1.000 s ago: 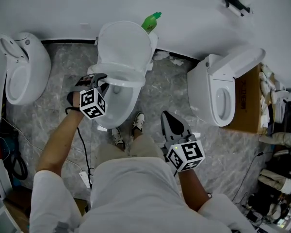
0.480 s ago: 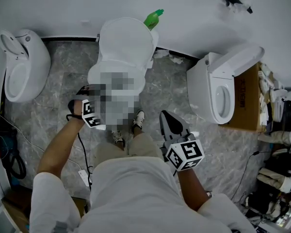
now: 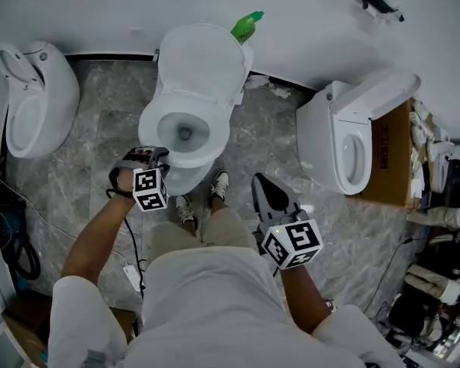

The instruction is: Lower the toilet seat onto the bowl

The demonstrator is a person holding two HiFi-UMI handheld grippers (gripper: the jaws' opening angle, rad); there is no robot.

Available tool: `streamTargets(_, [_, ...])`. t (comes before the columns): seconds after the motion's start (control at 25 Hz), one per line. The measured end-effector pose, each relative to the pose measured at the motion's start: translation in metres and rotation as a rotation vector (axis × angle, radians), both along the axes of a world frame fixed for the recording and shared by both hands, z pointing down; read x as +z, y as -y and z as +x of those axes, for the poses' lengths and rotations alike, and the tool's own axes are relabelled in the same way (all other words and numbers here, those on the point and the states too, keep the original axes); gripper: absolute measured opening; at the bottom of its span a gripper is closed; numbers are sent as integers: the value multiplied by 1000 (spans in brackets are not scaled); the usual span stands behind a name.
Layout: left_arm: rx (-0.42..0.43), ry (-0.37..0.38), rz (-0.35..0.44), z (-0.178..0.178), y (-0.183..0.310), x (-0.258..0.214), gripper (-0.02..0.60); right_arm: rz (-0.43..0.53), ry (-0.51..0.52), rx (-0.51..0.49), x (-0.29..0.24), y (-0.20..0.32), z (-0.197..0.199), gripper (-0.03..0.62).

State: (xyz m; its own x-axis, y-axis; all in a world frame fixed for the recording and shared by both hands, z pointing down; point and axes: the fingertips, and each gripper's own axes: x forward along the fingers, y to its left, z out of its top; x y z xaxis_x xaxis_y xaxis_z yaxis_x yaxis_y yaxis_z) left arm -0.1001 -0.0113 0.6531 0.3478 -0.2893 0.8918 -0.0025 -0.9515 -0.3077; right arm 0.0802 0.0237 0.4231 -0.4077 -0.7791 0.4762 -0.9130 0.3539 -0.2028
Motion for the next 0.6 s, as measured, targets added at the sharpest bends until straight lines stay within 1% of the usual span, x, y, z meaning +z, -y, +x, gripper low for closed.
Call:
streamTargets(0.24, [38,22,-46,-6,-14,20,161,-17,-5,4,9,4,-5,-3])
streamTargets(0.52, [64,37,-123,-6,-32,39,175,-46,-14,15,20,10,-4,-3])
streamTargets(0.6, [68,44,-133,-8,-38,47,178,-54,-16,14,24,10,-6,-3])
